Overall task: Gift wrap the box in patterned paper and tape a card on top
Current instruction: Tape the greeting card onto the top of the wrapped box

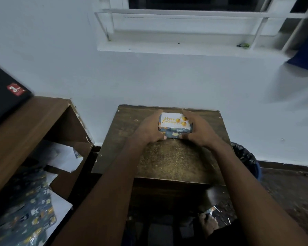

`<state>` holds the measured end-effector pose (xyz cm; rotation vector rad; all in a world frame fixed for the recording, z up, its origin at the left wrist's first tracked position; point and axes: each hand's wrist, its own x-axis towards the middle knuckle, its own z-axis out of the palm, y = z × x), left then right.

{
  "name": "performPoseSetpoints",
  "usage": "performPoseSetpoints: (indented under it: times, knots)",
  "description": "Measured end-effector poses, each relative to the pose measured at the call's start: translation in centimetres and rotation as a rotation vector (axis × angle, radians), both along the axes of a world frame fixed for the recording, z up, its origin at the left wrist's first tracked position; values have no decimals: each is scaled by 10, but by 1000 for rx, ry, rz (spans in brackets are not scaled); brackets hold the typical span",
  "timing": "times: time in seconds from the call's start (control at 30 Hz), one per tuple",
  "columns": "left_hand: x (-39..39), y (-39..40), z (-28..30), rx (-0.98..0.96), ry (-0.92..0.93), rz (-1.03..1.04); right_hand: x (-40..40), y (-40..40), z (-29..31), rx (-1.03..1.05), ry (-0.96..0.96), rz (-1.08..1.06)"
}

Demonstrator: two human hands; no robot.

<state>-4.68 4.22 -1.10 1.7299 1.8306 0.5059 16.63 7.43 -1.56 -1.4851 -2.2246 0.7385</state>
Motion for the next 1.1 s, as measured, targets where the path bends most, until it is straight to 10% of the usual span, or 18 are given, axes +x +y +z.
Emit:
performPoseSetpoints:
  times: [1.1]
  knots:
    - [3, -12, -21, 251, -8, -16, -2, -16, -14, -51, 75, 97]
